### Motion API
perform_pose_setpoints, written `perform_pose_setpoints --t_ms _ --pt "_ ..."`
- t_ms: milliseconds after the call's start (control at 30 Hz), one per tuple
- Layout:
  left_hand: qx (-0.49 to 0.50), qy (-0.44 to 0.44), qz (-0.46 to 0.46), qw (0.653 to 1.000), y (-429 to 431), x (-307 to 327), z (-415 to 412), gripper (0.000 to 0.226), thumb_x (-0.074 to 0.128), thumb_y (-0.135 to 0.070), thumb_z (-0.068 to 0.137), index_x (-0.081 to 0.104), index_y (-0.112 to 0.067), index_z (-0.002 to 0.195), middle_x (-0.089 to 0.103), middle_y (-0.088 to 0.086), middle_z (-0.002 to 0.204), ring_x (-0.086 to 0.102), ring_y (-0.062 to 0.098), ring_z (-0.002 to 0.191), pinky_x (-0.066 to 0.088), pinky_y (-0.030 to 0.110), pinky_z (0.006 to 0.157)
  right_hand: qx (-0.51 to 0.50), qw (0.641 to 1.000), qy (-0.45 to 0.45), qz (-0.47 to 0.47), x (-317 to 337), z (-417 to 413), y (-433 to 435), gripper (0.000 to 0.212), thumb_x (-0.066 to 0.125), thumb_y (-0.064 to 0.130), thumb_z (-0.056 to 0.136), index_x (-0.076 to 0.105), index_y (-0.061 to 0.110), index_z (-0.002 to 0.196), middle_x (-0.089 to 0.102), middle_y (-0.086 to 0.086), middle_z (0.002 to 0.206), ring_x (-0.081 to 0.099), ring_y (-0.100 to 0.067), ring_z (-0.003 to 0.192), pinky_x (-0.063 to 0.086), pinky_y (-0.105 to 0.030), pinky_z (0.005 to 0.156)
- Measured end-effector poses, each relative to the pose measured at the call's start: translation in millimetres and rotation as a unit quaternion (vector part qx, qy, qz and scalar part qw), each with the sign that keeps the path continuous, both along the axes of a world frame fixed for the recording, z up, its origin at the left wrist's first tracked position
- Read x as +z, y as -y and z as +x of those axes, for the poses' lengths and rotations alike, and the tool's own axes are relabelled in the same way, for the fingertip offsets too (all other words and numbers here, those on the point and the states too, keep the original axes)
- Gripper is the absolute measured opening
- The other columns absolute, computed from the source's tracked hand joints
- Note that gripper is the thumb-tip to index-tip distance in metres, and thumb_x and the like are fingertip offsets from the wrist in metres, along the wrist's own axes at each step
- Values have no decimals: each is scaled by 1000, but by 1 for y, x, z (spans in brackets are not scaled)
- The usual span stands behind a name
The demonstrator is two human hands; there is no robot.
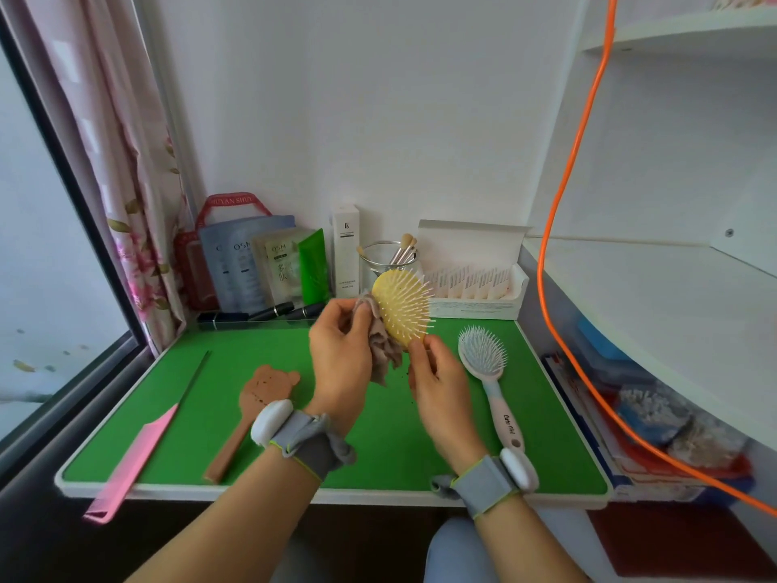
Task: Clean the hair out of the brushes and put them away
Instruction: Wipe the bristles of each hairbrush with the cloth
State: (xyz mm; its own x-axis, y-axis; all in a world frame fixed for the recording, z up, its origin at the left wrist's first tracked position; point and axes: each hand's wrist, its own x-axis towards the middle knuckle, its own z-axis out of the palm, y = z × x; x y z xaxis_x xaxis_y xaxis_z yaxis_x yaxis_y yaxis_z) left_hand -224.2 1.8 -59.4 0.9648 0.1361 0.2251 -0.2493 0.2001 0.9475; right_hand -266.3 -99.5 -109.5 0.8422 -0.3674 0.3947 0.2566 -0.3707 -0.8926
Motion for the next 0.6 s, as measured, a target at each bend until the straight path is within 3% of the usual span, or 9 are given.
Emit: perform_pose_setpoints --t_ms 67,200,400,467,600 --pt "30 -2 -29 999 -3 9 8 14 56 -13 93 61 -16 81 67 10 81 62 22 75 52 38 70 1 1000 -4 -3 -2 -1 0 24 46 38 98 50 31 76 40 10 55 34 -9 51 29 -32 51" --pt "68 -1 -43 997 -6 15 12 15 54 -13 95 60 -18 82 66 3 79 61 17 73 53 37 70 18 997 -26 73 -1 -1 -1 21 54 43 92 47 24 96 44 1 62 37 -11 52 32 -32 50" --pt "116 16 -9 993 -12 17 21 10 52 -14 95 59 -16 87 64 3 82 59 17 76 52 36 73 4 999 -10 -40 1 -6 2 13 56 34 93 46 27 92 39 7 60 33 -3 46 28 -18 44" --pt "120 30 10 992 -13 18 22 8 52 -14 95 59 -13 91 63 2 83 59 17 77 51 34 72 -3 998 -11 -65 2 -8 2 12 56 35 93 46 28 92 39 8 59 35 -3 47 29 -21 45" --pt "149 78 59 984 -18 23 24 8 52 -14 95 59 -15 91 62 -5 81 58 12 75 49 22 65 -41 992 -32 -114 1 -11 5 12 55 35 93 46 27 94 43 8 59 41 -10 51 38 -39 50"
